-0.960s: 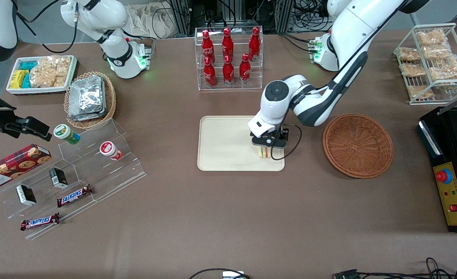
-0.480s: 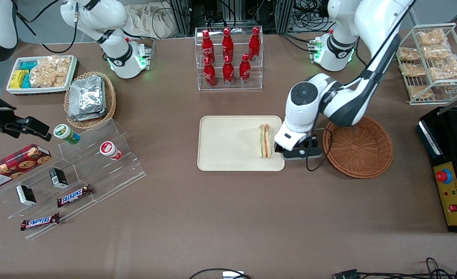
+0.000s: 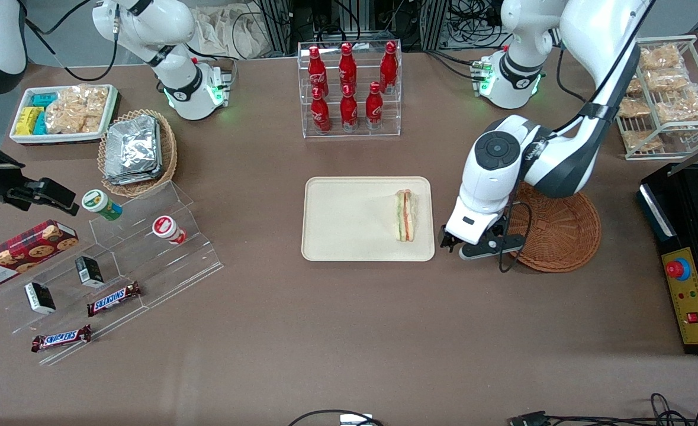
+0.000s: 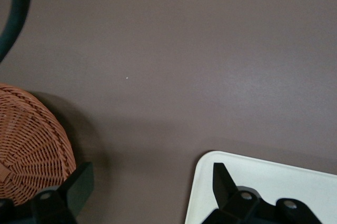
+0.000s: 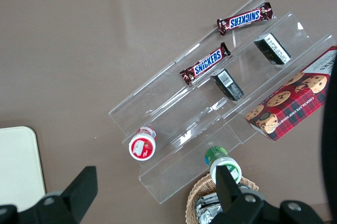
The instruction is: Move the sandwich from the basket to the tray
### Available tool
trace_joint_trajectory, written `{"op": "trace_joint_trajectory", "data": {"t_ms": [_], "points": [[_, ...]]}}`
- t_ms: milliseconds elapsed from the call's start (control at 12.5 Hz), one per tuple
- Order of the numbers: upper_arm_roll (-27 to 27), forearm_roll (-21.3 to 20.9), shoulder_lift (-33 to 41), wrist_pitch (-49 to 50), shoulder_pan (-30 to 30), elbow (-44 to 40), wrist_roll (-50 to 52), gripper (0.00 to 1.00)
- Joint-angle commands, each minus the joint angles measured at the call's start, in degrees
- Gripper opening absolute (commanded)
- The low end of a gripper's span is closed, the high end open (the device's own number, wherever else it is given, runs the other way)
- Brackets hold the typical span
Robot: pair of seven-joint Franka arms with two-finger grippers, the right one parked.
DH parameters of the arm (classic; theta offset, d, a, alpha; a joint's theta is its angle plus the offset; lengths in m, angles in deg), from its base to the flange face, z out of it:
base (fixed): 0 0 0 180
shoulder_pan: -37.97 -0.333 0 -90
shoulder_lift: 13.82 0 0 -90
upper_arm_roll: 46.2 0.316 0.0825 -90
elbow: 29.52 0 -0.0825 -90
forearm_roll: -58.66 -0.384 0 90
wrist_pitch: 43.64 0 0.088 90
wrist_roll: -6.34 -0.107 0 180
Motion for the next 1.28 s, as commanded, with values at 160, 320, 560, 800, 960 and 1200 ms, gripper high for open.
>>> {"op": "trace_joint_trajectory", "data": {"t_ms": [160, 320, 560, 800, 960, 1200], "points": [[0.05, 2.03, 2.46, 1.26, -1.20, 0.04, -0.16, 1.00], [2.76, 7.72, 5.18, 1.35, -0.94, 0.12, -7.33, 1.00], [7.60, 15.47, 9.23, 3.01, -0.41, 0.12, -17.45, 1.00], [13.48, 20.83, 12.83, 5.90, 1.43, -0.40, -25.80, 1.00], [18.40, 23.65, 14.07, 11.60, 3.28, -3.38, -32.39, 1.00], [23.60, 25.59, 16.00, 21.53, 4.43, -8.48, -40.84, 1.00]]}}
